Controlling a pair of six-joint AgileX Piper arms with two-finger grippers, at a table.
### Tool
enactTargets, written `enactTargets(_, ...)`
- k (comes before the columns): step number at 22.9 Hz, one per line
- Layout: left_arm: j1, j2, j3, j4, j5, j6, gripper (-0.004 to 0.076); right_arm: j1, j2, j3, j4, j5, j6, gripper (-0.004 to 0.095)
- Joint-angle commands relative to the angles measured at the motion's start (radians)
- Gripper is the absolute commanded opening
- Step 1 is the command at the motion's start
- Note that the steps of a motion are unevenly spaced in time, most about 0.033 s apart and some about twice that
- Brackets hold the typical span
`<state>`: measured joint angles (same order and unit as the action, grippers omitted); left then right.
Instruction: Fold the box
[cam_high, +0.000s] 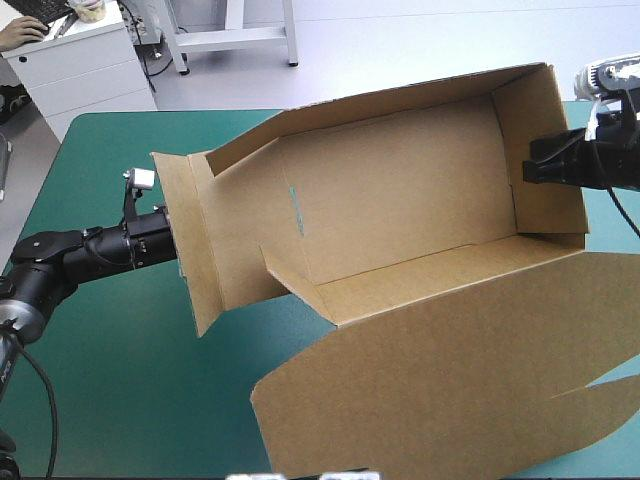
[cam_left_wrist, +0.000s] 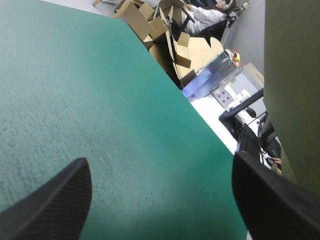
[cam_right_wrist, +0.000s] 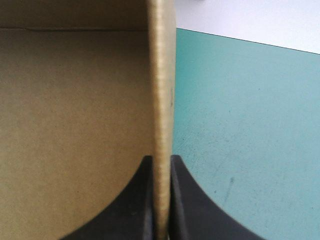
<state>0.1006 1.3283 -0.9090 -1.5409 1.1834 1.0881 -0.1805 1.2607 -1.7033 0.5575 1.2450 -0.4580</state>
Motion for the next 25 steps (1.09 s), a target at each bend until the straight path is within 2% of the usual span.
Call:
enactTargets(1, -0.040, -0.028, -0.072, -0.080, 0.107, -0.010, 0.0582, -0.001, -0.028, -0.023, 0.039, 0.008, 0.022, -0.0018)
enactTargets(6, -0.078, -0.030, -0.149, -0.089, 0.107, -0.025, 0.0582, -0.001, -0.028, -0.023, -0.022, -0.027, 0.058, -0.0013)
enactTargets(11, -0.085, -0.050, -0.179, -0.131, 0.107, -0.030, 0.0582, 0.012, -0.008, -0.023, -0.035, -0.041, 0.065, -0.0012)
enactTargets(15, -0.085, -0.055, -0.179, -0.139, 0.107, -0.030, 0.0582, 0.105, 0.015, -0.023, -0.126, -0.115, 0.121, -0.0009)
enactTargets(19, -0.085, -0.055, -0.179, -0.141, 0.107, -0.035, 0.0582, 0.252, 0.036, -0.023, -0.289, -0.233, 0.234, -0.0009)
enactTargets(25, -0.085, -0.055, -0.179, -0.158, 0.107, -0.035, 0.0582, 0.345, 0.040, -0.023, -0.385, -0.334, 0.330, -0.0009)
